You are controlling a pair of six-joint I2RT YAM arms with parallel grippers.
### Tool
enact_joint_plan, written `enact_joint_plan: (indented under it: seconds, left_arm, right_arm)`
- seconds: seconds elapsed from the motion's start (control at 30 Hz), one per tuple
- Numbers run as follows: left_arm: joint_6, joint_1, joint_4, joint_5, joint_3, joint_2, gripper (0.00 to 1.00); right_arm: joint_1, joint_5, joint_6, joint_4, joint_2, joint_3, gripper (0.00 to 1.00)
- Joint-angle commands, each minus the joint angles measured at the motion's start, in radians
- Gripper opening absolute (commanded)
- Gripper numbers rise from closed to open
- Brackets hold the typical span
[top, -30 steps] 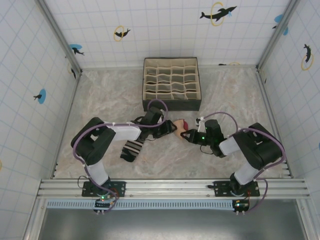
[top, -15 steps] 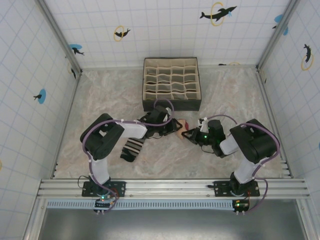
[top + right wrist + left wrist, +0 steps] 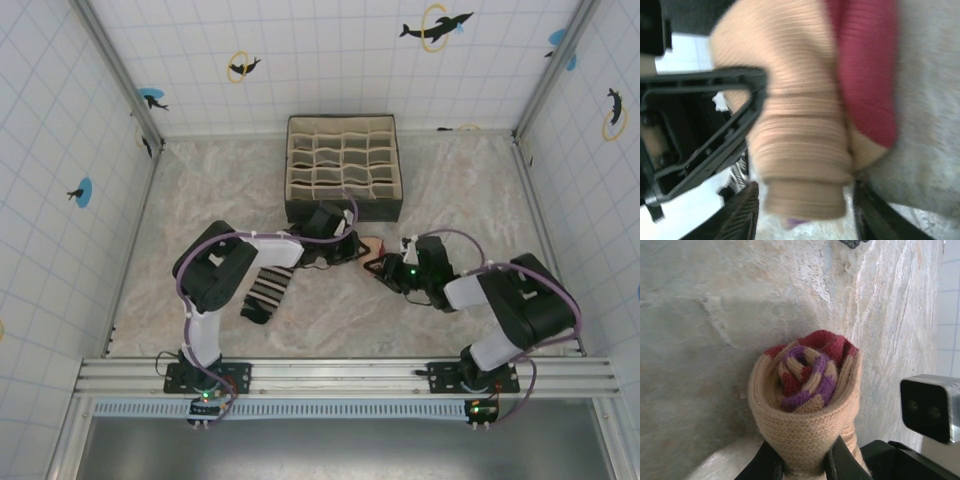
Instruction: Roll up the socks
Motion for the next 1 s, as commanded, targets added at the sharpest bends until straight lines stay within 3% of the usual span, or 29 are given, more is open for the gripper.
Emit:
enact_joint_plan:
  seconds: [0.0, 0.1, 0.23, 0.5, 0.9, 0.97]
  left_arm:
    - [0.108, -0.008, -0.194, 0.024, 0.040, 0.051, 0.00]
    - [0.165, -0.007, -0.259, 0.043, 0.079, 0.077, 0.00]
    - [0.201, -0.006, -0.296, 0.049, 0.091, 0.088, 0.00]
    - [0.205, -0.005, -0.286, 0.064, 0.081, 0.082, 0.00]
    - [0.167, 0.000, -0.227, 0.096, 0.069, 0.116, 0.00]
    - [0.158, 0.000, -0.221, 0.098, 0.068, 0.121, 0.00]
  right_arm:
    - [0.002, 0.115, -0.157, -0.404, -0.093, 0.097, 0.65]
    - [-0.002, 0.183, -0.255, -0.529, -0.127, 0.162, 0.74]
    - [-0.016, 0.208, -0.373, -0.621, -0.089, 0.231, 0.78]
    - [-0.037, 0.133, -0.464, -0.575, 0.048, 0.286, 0.75]
    - [0.011, 0.101, -0.490, -0.468, 0.119, 0.214, 0.50]
    - [0.022, 0.106, -0.482, -0.454, 0.139, 0.203, 0.42]
